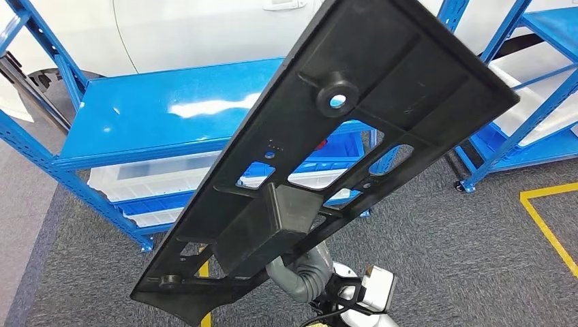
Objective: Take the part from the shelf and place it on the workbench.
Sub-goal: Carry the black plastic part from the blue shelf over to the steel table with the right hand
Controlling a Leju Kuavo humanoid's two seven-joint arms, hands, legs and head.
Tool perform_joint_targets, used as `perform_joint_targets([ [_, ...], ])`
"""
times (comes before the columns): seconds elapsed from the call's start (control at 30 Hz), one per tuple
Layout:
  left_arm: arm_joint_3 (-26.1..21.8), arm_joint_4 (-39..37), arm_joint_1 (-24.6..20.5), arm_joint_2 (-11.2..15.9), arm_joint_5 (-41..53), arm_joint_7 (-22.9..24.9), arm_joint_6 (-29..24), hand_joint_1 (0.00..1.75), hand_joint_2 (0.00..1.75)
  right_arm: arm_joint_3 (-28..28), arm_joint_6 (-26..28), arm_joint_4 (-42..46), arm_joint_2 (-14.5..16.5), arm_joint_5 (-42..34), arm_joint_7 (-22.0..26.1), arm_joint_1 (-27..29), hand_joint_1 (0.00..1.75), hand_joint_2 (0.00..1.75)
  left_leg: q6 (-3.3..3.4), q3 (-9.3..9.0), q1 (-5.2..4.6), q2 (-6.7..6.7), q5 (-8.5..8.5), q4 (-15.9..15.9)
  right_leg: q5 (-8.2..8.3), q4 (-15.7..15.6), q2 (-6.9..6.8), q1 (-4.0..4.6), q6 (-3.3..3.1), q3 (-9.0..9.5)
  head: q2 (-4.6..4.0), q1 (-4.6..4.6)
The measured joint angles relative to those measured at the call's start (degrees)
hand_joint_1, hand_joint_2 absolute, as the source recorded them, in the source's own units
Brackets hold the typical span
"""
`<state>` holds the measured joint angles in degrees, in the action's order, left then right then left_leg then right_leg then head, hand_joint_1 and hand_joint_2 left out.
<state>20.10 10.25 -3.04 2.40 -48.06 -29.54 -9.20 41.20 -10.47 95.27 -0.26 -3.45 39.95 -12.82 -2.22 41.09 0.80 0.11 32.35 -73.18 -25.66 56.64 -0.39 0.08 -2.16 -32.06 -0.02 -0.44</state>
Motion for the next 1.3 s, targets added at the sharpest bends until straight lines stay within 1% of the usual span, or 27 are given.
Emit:
perform_joint_targets([
  [0.03, 0.0, 0.0, 0.0, 0.0, 0.0, 0.0, 0.0, 0.00, 1.75, 0.0, 0.0, 0.0, 0.0, 0.0, 0.0, 0.0, 1.75, 1.75, -0.11, -0.63, 0.02, 0.00, -0.72, -1.3, 0.69, 0.2, -0.01, 0.03, 0.08, -1.07, 0.00, 0.00],
  [0.07, 0.0, 0.0, 0.0, 0.0, 0.0, 0.1, -0.1, 0.00, 1.75, 0.0, 0.0, 0.0, 0.0, -0.1, 0.0, 0.0, 1.75, 1.75, -0.11, -2.20, 0.04, 0.00, -2.33, -0.7, 1.28, 0.4, -0.01, 0.05, 0.21, -2.10, 0.00, 0.00],
  [0.1, 0.0, 0.0, -0.1, 0.0, -0.1, 0.2, -0.1, 0.00, 1.75, 0.0, -0.1, 0.0, 0.0, -0.2, 0.0, 0.0, 1.75, 1.75, -0.01, -4.76, 0.05, 0.00, -3.84, 1.9, 1.82, 0.6, 0.01, 0.06, 0.37, -3.03, 0.00, 0.00],
  [0.13, 0.0, 0.0, -0.2, 0.0, -0.2, 0.4, -0.3, 0.00, 1.75, 0.0, -0.1, 0.0, 0.0, -0.2, 0.0, 0.0, 1.75, 1.75, 0.17, -8.24, 0.03, -0.01, -4.22, 6.0, 2.28, 0.8, 0.02, 0.13, 0.58, -3.79, 0.00, 0.00],
  [0.2, 0.0, 0.0, -0.3, 0.0, -0.3, 1.0, -0.7, 0.00, 1.75, 0.0, -0.3, 0.0, 0.0, -0.3, 0.0, 0.0, 1.75, 1.75, 0.90, -14.18, -0.22, -0.07, -2.53, 14.3, 3.14, 1.2, -0.03, 0.28, 1.15, -4.63, 0.00, 0.01],
  [0.23, 0.0, 0.0, -0.4, 0.1, -0.3, 1.4, -0.9, 0.00, 1.75, -0.1, -0.5, 0.0, 0.0, -0.3, 0.0, 0.0, 1.75, 1.75, 1.33, -15.62, -0.43, -0.09, -1.57, 16.6, 3.58, 1.3, -0.08, 0.28, 1.51, -4.78, 0.01, 0.01],
  [0.3, 0.0, 0.0, -0.3, 0.0, -0.5, 2.0, -1.1, 0.00, 1.75, -0.1, -0.8, 0.0, 0.0, -0.4, 0.0, 0.2, 1.75, 1.75, 2.24, -15.49, -0.58, 0.00, -1.84, 17.7, 4.28, 1.3, -0.13, 0.09, 2.27, -4.95, 0.01, 0.01],
  [0.33, 0.0, 0.0, -0.2, 0.0, -0.5, 2.2, -1.1, 0.00, 1.75, -0.2, -0.9, 0.0, 0.0, -0.4, 0.0, 0.3, 1.75, 1.75, 2.69, -15.17, -0.56, 0.09, -2.32, 17.8, 3.75, 1.9, -0.06, -0.04, 2.61, -5.32, 0.01, 0.00],
  [0.4, 0.0, 0.0, -0.1, 0.0, -0.8, 2.5, -1.5, 0.00, 1.75, -0.4, -1.1, 0.0, -0.1, -0.4, 0.0, 0.8, 1.75, 1.75, 3.41, -14.29, -0.44, 0.35, -3.37, 17.9, 0.16, 6.4, 0.11, -0.28, 3.15, -7.26, 0.00, 0.00],
  [0.47, 0.0, -0.1, 0.0, 0.0, -1.0, 2.6, -2.1, 0.00, 1.75, -0.6, -1.6, -0.1, -0.3, -0.6, 0.0, 1.4, 1.75, 1.75, 3.71, -13.11, -0.56, 0.61, -4.20, 17.8, -4.54, 14.2, 0.16, -0.43, 3.52, -10.11, 0.00, 0.00],
  [0.5, 0.0, -0.1, 0.1, 0.0, -1.0, 2.7, -2.5, 0.00, 1.75, -0.8, -2.1, -0.1, -0.4, -0.7, 0.0, 1.6, 1.75, 1.75, 3.74, -12.58, -0.61, 0.79, -4.54, 17.7, -5.74, 17.0, 0.16, -0.46, 3.62, -10.83, 0.00, 0.00],
  [0.53, 0.0, -0.1, 0.2, 0.0, -1.0, 2.8, -2.9, 0.00, 1.75, -1.0, -2.6, -0.1, -0.5, -0.7, 0.0, 1.8, 1.75, 1.75, 3.73, -12.16, -0.65, 1.06, -4.78, 17.6, -5.88, 17.8, 0.14, -0.46, 3.64, -10.50, 0.00, 0.00],
  [0.57, 0.0, -0.1, 0.3, 0.0, -1.0, 2.9, -3.2, 0.00, 1.75, -1.3, -3.1, 0.0, -0.5, -0.8, 0.0, 1.9, 1.75, 1.75, 3.69, -11.86, -0.68, 1.34, -4.93, 17.4, -4.97, 16.1, 0.04, -0.44, 3.55, -8.93, 0.00, 0.00],
  [0.6, 0.0, -0.1, 0.4, 0.0, -0.9, 3.1, -3.6, 0.00, 1.75, -1.6, -3.5, 0.2, -0.5, -0.8, 0.0, 1.9, 1.75, 1.75, 3.61, -11.69, -0.71, 1.66, -5.00, 17.2, -3.40, 12.5, -0.37, -0.38, 3.32, -6.36, 0.00, 0.00],
  [0.67, 0.0, -0.1, 0.4, 0.0, -0.5, 3.5, -4.5, 0.00, 1.75, -2.3, -3.8, 1.0, -0.5, -0.6, 0.0, 1.6, 1.75, 1.75, 3.30, -11.46, -0.91, 2.38, -4.92, 16.7, -1.31, 4.5, -2.12, 0.05, 2.58, -1.53, 0.00, 0.01],
  [0.7, 0.0, -0.1, 0.4, 0.1, -0.4, 3.6, -4.9, 0.00, 1.75, -2.5, -3.8, 1.4, -0.4, -0.5, 0.0, 1.4, 1.75, 1.75, 3.06, -11.35, -1.04, 2.82, -4.87, 16.5, -0.96, 2.3, -2.76, 0.31, 2.19, -0.36, 0.00, 0.01],
  [0.73, 0.0, -0.1, 0.4, 0.2, -0.3, 3.8, -5.1, 0.00, 1.75, -2.8, -3.8, 1.7, -0.4, -0.5, 0.0, 1.3, 1.75, 1.75, 2.80, -11.24, -1.14, 3.29, -4.84, 16.4, -1.08, 1.4, -2.95, 0.54, 1.86, -0.11, 0.00, 0.01],
  [0.8, 0.0, -0.1, 0.3, 0.4, -0.1, 4.1, -5.3, 0.00, 1.75, -3.1, -3.5, 2.1, -0.3, -0.5, 0.0, 1.3, 1.75, 1.75, 2.20, -11.12, -1.21, 4.03, -4.74, 16.3, -0.71, 1.1, -2.01, 0.45, 1.22, -0.41, 0.00, 0.00],
  [0.87, 0.1, -0.1, 0.1, 0.6, 0.2, 4.7, -6.0, 0.00, 1.75, -3.3, -2.8, 2.8, -0.3, -0.4, 0.0, 1.2, 1.75, 1.75, 1.60, -10.43, -1.11, 2.95, -3.26, 14.6, -0.20, 0.7, -1.14, 0.05, 0.54, -0.54, 0.00, 0.00],
  [0.97, 0.2, -0.1, 0.1, 1.1, 0.2, 5.7, -8.0, 0.00, 1.75, -3.6, -2.2, 3.6, -0.2, -0.3, 0.1, 1.1, 1.75, 1.75, 0.92, -5.87, -0.66, 0.69, 2.35, 4.2, 0.34, 0.5, 0.25, -0.11, -0.02, -1.04, 0.00, 0.00],
  [1.0, 0.2, -0.2, 0.1, 1.4, 0.2, 6.0, -8.3, 0.00, 1.75, -3.7, -2.1, 3.7, -0.2, -0.3, 0.1, 1.2, 1.75, 1.75, 0.74, -4.39, -0.51, 0.53, 3.47, 0.9, 0.47, 0.6, 0.88, -0.12, -0.02, -1.22, 0.00, 0.00],
  [1.03, 0.2, -0.2, 0.2, 1.6, 0.1, 6.1, -8.1, 0.00, 1.75, -3.8, -2.1, 3.7, -0.2, -0.3, 0.1, 1.3, 1.75, 1.75, 0.62, -3.81, -0.38, 0.49, 3.40, -0.4, 0.59, 0.6, 1.53, -0.14, 0.05, -1.35, 0.00, 0.00],
  [1.07, 0.2, -0.2, 0.3, 1.9, 0.1, 6.2, -7.9, 0.00, 1.75, -3.9, -2.0, 4.0, -0.1, -0.2, 0.1, 1.4, 1.75, 1.75, 0.55, -4.30, -0.24, 0.43, 2.21, 0.6, 0.68, 0.7, 2.22, -0.19, 0.17, -1.42, 0.00, 0.00],
  [1.1, 0.3, -0.2, 0.3, 2.1, 0.2, 6.3, -7.5, 0.00, 1.75, -4.1, -2.0, 4.3, -0.1, -0.2, 0.1, 1.4, 1.75, 1.75, 0.50, -5.79, -0.06, 0.11, 0.17, 3.6, 0.73, 0.9, 2.88, -0.24, 0.31, -1.44, 0.00, 0.00],
  [1.17, 0.5, -0.2, 0.4, 2.7, 0.6, 6.7, -7.0, 0.00, 1.75, -4.5, -1.8, 5.3, 0.4, 0.1, 0.1, 1.4, 1.75, 1.75, 0.53, -9.57, 0.35, -2.13, -3.37, 11.7, 0.79, 1.3, 4.10, -0.26, 0.72, -1.68, 0.00, 0.01],
  [1.23, 1.0, -0.3, 0.4, 3.3, 1.3, 7.3, -6.6, 0.00, 1.75, -4.7, -0.3, 6.3, 1.0, 0.7, 0.1, 1.3, 1.75, 1.75, 0.79, -11.15, 0.47, -3.88, -4.29, 15.6, 1.08, 1.6, 5.19, -0.27, 1.44, -2.34, 0.00, 0.01],
  [1.3, 1.6, -0.3, 0.1, 3.6, 1.8, 7.7, -6.2, 0.00, 1.75, -4.8, 2.0, 7.6, 1.4, 1.5, 0.0, 1.3, 1.75, 1.75, 1.38, -10.98, 0.44, -3.22, -4.41, 15.8, 1.58, 1.6, 6.25, -0.32, 2.30, -2.97, 0.00, 0.00],
])
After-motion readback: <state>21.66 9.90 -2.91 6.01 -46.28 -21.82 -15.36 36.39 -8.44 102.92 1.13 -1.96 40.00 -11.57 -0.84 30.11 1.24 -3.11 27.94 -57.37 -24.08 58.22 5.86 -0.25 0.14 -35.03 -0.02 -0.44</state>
